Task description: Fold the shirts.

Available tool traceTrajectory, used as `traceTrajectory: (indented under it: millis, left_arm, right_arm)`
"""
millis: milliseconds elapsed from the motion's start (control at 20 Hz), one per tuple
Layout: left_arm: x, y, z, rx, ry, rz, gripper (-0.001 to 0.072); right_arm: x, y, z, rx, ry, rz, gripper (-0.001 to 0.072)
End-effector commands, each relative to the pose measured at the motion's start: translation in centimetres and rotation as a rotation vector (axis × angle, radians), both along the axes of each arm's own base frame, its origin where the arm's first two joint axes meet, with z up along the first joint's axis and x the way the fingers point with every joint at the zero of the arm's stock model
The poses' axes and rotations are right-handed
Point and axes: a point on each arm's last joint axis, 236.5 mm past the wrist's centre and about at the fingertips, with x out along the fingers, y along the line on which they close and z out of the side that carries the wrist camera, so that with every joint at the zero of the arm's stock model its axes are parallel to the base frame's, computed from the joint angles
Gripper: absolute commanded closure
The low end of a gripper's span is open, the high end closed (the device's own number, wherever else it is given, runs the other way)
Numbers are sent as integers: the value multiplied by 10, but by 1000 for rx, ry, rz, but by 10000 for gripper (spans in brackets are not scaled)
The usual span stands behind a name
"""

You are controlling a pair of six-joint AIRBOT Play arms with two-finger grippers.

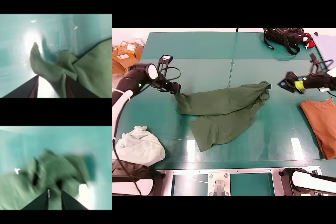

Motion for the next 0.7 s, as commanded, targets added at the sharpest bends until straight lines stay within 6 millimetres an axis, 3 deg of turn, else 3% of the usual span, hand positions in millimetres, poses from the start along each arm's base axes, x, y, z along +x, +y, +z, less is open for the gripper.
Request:
traceTrajectory:
  millis: [0, 150, 250, 450, 650]
  left_arm:
    - [-9, 18, 19, 20, 78, -5, 328]
    - [-16, 45, 35, -21, 122, 72, 327]
    - [-19, 57, 38, -95, 140, 133, 327]
    - [-21, 75, 40, -182, 143, 212, 327]
    - [-22, 78, 40, -184, 145, 213, 327]
  right_arm:
    - [-85, -8, -16, -39, 191, -69, 375]
    - [-156, 50, -62, 0, 325, 2, 263]
    - [-191, 100, -95, 44, 393, 58, 260]
    - [-210, 196, -126, 176, 366, 95, 237]
    - [-214, 255, -146, 178, 389, 159, 242]
